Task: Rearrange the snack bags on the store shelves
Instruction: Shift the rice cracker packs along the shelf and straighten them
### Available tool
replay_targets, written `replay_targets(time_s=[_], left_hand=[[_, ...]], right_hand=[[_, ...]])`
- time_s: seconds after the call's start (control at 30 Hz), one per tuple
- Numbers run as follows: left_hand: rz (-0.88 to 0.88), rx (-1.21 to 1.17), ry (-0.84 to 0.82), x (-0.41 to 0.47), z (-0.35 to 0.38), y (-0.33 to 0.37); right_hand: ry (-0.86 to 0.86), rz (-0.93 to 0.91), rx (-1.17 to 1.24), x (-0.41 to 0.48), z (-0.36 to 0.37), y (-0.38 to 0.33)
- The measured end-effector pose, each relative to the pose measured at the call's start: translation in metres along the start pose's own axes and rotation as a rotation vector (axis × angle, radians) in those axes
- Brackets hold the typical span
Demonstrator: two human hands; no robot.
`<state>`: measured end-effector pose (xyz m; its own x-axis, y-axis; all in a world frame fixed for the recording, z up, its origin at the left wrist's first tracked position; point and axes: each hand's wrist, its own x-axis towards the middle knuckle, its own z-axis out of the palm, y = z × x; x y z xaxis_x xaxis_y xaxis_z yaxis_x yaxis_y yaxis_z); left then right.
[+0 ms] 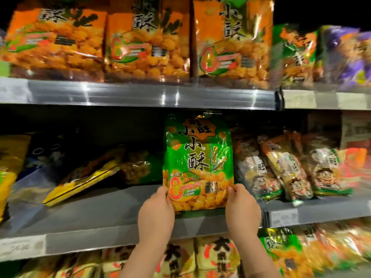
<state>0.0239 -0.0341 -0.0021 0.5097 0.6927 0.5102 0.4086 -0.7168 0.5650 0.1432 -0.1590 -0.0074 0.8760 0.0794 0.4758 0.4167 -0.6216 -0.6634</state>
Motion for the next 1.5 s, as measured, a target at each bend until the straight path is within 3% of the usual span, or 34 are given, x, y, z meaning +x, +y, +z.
replay_targets(time_s=[0.27, 0.43, 0.6, 0.83, 0.97, 1.1, 1.3, 1.5], left_hand=[[-0.07, -0.04, 0.052, -0.009, 0.018, 0.025], [-0.062, -0.026, 0.073, -0.011, 0.016, 0.019], [-0.079, -0.06, 0.073, -0.018, -0.001, 0.003], [-0.127, -0.023, 0.157, -0.026, -0.052, -0.05], [-0.185, -0.038, 0.195, -0.026, -0.085, -0.093], [-0.119, -0.073, 0.183, -0.017, -0.104, -0.12], [-0.024, -0.101, 0.18, -0.012, -0.12, -0.155], [0.006, -0.081, 0.126, -0.028, -0.129, -0.207]], right_hand=[[-0.013, 0.006, 0.04, 0.009, -0.007, 0.028], [0.045, -0.023, 0.156, 0.004, -0.006, 0.024], [0.145, -0.111, 0.12, -0.009, -0.006, 0.004], [0.116, -0.252, 0.192, -0.051, 0.019, -0.055], [0.058, -0.214, 0.126, -0.067, 0.04, -0.084], [0.118, -0.067, 0.091, -0.067, 0.044, -0.097], [0.133, -0.181, 0.157, -0.109, 0.059, -0.139], [0.05, -0.177, 0.214, -0.177, 0.09, -0.165]])
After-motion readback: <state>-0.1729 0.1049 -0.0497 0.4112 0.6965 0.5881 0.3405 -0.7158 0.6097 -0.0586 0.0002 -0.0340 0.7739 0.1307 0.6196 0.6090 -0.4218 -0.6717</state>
